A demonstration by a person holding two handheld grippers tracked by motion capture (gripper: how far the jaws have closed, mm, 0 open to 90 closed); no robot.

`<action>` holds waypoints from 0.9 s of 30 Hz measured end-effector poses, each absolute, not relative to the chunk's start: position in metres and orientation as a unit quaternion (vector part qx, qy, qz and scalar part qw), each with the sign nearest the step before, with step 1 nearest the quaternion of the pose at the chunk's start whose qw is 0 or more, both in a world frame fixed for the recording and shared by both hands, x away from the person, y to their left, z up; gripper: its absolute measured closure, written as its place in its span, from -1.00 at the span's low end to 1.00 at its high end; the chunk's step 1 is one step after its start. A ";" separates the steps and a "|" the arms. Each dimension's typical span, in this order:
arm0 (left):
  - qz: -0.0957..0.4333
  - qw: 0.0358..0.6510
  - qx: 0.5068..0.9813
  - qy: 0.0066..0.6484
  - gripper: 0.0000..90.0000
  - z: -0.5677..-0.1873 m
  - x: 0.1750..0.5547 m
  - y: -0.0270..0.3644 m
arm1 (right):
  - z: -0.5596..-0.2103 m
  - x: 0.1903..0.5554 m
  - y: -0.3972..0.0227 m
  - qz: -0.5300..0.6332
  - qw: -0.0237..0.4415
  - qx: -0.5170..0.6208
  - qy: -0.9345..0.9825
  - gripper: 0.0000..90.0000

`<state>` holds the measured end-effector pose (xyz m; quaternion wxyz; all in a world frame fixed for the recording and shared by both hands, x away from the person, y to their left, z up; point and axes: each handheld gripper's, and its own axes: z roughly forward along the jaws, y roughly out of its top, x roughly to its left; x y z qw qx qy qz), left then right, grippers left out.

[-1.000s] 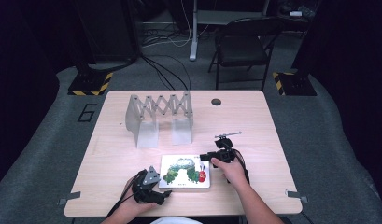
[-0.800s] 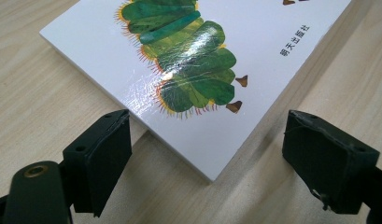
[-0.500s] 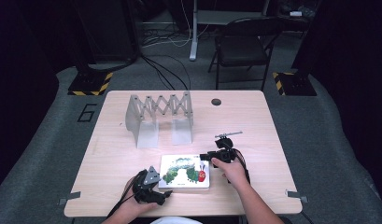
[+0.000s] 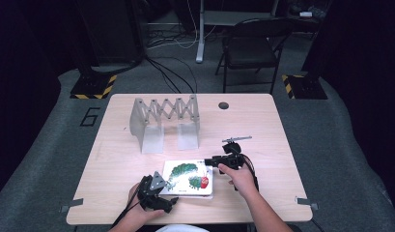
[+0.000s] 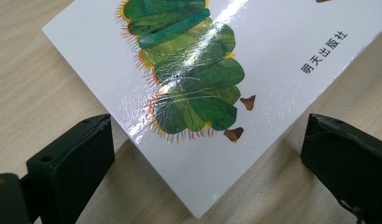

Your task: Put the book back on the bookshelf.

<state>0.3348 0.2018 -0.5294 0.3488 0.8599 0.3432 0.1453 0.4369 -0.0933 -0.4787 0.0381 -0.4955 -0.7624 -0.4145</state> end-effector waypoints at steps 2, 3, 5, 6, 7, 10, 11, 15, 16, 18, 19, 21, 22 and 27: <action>0.141 0.344 0.862 0.344 -0.97 -0.528 0.335 0.202 | -0.477 0.436 -0.093 -0.422 0.040 -0.491 -0.761 0.15; 0.142 0.344 0.861 0.346 -0.98 -0.529 0.335 0.202 | -0.476 0.436 -0.093 -0.427 0.040 -0.490 -0.759 0.15; 0.149 0.346 0.857 0.351 -0.99 -0.530 0.334 0.201 | -0.473 0.435 -0.094 -0.436 0.042 -0.491 -0.753 0.16; 0.149 0.346 0.857 0.352 -0.99 -0.530 0.334 0.201 | -0.472 0.435 -0.094 -0.437 0.041 -0.490 -0.753 0.16; 0.149 0.343 0.858 0.352 -0.99 -0.529 0.334 0.201 | -0.472 0.435 -0.094 -0.436 0.041 -0.491 -0.753 0.16; 0.150 0.344 0.857 0.353 -0.99 -0.529 0.334 0.201 | -0.475 0.436 -0.094 -0.430 0.040 -0.491 -0.757 0.16; 0.150 0.346 0.855 0.356 -0.99 -0.530 0.334 0.200 | -0.475 0.436 -0.093 -0.429 0.042 -0.493 -0.756 0.16; 0.149 0.346 0.855 0.356 -0.99 -0.529 0.334 0.200 | -0.477 0.437 -0.093 -0.425 0.044 -0.496 -0.756 0.16; 0.149 0.346 0.855 0.356 -0.99 -0.529 0.334 0.200 | -0.479 0.438 -0.093 -0.422 0.046 -0.496 -0.757 0.16; 0.149 0.345 0.855 0.356 -0.99 -0.529 0.334 0.200 | -0.483 0.440 -0.092 -0.416 0.046 -0.500 -0.758 0.16; 0.149 0.345 0.855 0.357 -0.99 -0.529 0.334 0.200 | -0.484 0.440 -0.092 -0.411 0.047 -0.501 -0.760 0.16; 0.147 0.347 0.855 0.355 -0.99 -0.529 0.334 0.200 | -0.486 0.441 -0.091 -0.405 0.047 -0.501 -0.763 0.16; 0.147 0.347 0.855 0.356 -0.99 -0.529 0.334 0.200 | -0.486 0.441 -0.090 -0.402 0.049 -0.505 -0.762 0.16; 0.147 0.344 0.858 0.353 -0.99 -0.529 0.334 0.200 | -0.488 0.443 -0.091 -0.404 0.050 -0.502 -0.763 0.16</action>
